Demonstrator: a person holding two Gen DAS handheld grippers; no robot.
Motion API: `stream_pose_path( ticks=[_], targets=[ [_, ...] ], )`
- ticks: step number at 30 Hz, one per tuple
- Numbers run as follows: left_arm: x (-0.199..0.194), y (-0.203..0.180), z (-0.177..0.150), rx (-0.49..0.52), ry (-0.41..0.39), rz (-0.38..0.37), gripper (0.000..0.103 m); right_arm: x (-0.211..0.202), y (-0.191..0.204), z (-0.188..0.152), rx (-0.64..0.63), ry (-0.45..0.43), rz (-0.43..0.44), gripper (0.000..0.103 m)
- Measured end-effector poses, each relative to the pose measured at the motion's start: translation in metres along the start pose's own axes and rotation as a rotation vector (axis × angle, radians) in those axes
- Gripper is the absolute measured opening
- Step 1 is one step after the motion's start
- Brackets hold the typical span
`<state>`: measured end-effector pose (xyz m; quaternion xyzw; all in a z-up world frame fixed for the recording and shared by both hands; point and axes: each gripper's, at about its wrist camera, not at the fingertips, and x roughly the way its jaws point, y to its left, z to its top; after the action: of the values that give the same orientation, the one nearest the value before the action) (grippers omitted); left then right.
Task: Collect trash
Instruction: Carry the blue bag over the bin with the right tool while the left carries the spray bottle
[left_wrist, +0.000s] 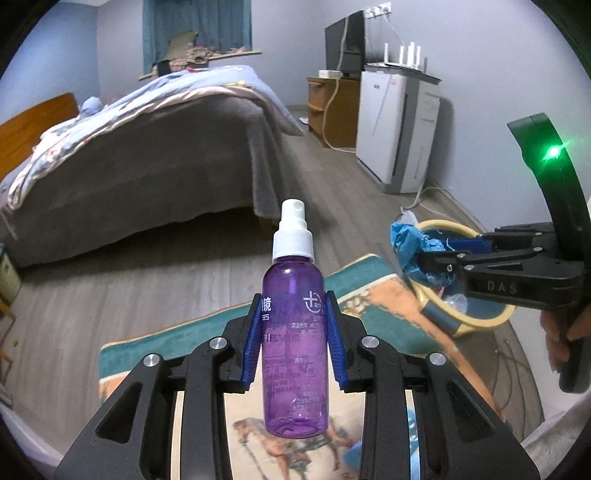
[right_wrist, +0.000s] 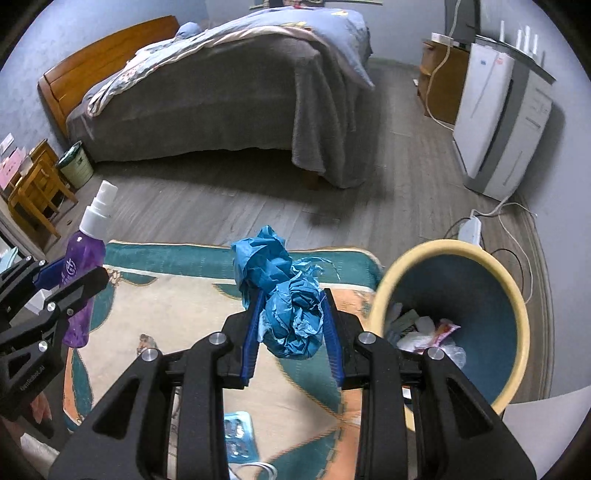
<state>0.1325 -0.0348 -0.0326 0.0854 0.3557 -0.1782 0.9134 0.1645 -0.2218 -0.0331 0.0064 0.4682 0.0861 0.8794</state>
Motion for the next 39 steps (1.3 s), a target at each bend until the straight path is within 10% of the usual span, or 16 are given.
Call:
stream_pose_path(
  ticks=[39],
  targets=[
    [0.06, -0.168, 0.0, 0.2, 0.074, -0.193, 0.033, -0.011, -0.214, -0.042, 0.348, 0.041, -0.171, 0.03]
  ],
)
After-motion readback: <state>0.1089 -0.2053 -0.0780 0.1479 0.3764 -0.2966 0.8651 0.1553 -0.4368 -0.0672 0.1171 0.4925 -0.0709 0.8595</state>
